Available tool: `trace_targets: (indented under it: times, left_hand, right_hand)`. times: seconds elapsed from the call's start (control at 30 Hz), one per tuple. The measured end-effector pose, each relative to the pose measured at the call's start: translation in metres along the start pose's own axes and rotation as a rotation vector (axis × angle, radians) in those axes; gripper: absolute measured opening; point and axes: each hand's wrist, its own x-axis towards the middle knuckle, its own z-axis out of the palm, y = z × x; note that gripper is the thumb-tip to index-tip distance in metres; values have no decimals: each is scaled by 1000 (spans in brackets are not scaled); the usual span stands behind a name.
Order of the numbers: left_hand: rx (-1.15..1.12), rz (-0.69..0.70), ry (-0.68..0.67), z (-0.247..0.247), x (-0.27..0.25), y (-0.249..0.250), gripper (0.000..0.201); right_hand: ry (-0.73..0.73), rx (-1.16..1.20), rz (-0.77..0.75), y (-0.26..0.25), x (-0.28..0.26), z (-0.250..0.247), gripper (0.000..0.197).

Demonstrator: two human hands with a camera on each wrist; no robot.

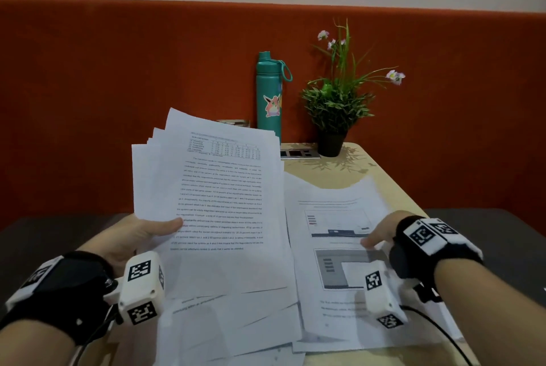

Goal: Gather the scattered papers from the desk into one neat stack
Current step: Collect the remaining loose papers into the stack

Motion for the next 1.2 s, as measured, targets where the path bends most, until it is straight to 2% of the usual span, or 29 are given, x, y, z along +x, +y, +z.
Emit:
trace_targets:
  times: [0.13,0.23,0.27,0.33,0.4,0.43,0.63,0.7,0.8,0.87,1.03,1.13,1.2]
  left_hand:
    - [9,7,11,1,-3,1,38]
    - [20,17,24,-1,-4,2,34]
    - [16,24,28,-2,-3,2,32]
    - [0,38,39,-2,-5,5,27]
    - [2,52,47,-3,-6,9,30]
    - [5,54,58,-2,-6,10,35]
    - [0,95,90,10,0,22,38]
    - [-6,105,98,14,2,24,39]
    - [-16,112,95,21,5,25,40]
    - [-18,118,83,27,8,25,40]
    - [-32,118,34,40,11,25,37]
    - [-32,136,7,46,8,25,38]
    - [-10,148,-5,49,6,25,47]
  right_hand:
    - [36,-37,-18,1,9,-2,32]
    - [58,-207,-59,4,14,0,42]
    - [63,-209,-71,3,10,-2,36]
    - [144,-51,-80,2,4,-18,18]
    - [290,14,-10,-3,-5,-41,30]
    - [393,39,-30,-3,-7,-52,32]
    - [671,345,-308,-19,-51,-101,33]
    - [693,466,-386,-24,-67,-111,33]
    - [589,659,-437,-35,-72,-115,37]
    - [497,673,-446,-44,-64,-104,40]
    - [263,600,-437,-63,-32,-41,40]
    - [215,591,-407,-72,-20,-3,40]
    - [207,641,-385,-77,-17,20,39]
